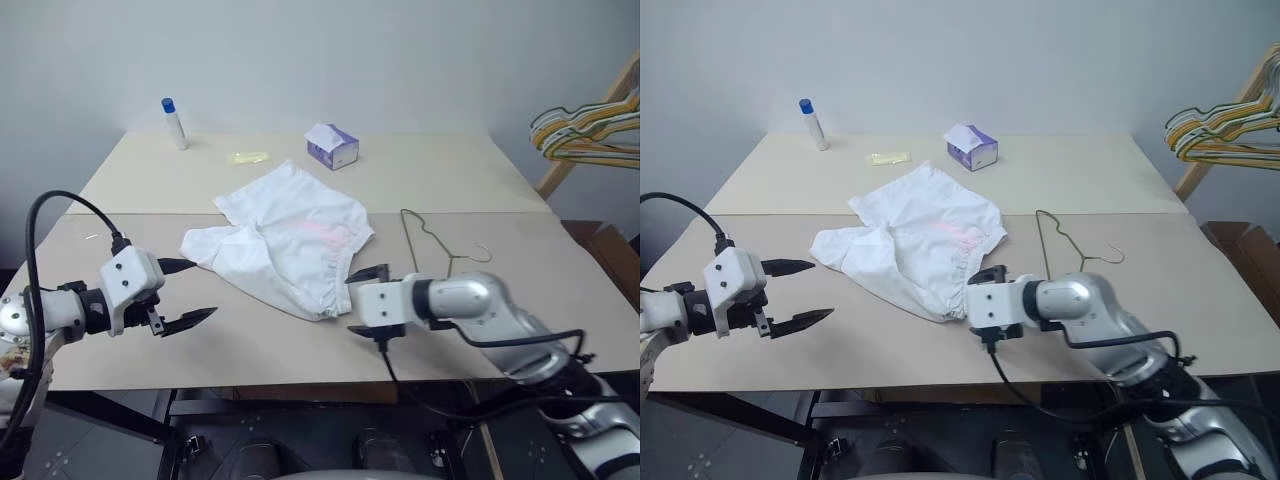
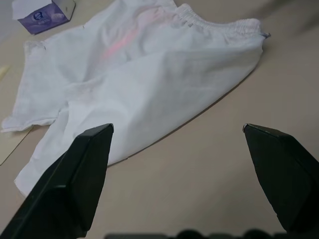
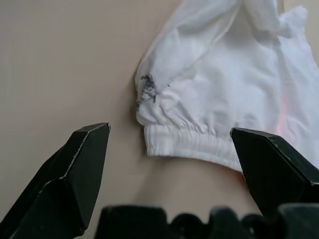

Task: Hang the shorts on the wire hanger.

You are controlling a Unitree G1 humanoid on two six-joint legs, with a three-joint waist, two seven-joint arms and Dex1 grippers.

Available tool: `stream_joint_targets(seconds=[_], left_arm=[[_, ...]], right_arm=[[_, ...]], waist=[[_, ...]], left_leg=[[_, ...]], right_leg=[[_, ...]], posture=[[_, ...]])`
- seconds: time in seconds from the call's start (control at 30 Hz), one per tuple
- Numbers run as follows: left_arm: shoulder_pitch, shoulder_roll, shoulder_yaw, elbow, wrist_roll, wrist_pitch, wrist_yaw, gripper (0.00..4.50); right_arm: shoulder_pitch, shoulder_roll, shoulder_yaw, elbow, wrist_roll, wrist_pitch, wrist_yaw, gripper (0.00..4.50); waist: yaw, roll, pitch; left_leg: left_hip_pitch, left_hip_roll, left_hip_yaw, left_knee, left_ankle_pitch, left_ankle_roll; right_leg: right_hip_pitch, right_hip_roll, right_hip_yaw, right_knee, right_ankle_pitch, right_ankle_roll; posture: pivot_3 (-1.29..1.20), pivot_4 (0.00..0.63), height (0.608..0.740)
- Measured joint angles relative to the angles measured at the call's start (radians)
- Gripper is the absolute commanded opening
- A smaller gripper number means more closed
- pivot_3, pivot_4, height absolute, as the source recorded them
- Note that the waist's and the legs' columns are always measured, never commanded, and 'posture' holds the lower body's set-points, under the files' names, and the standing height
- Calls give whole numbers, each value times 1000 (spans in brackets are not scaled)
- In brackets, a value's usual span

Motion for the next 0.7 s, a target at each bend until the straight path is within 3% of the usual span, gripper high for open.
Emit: stream_joint_targets(seconds=[0.13, 0.47, 0.7], left_arm=[[5, 0, 0, 2, 1, -2, 0, 4500], [56, 0, 10, -12, 2, -17, 14, 4500], [65, 0, 12, -16, 14, -19, 21, 4500]], right_arm=[[-43, 21, 67, 142, -119, -93, -30, 3571], [-43, 61, 83, 271, -181, -260, -45, 21], [0, -68, 47, 290, -228, -434, -97, 21]], waist=[[4, 0, 0], [5, 0, 0], [13, 0, 0]], left_leg=[[-1, 0, 0, 0, 0, 0], [0, 0, 0, 0, 0, 0], [0, 0, 0, 0, 0, 0]], right_leg=[[0, 0, 0, 0, 0, 0], [0, 0, 0, 0, 0, 0], [0, -1, -1, 0, 0, 0]], posture=[[33, 0, 740], [55, 0, 740], [35, 0, 740]])
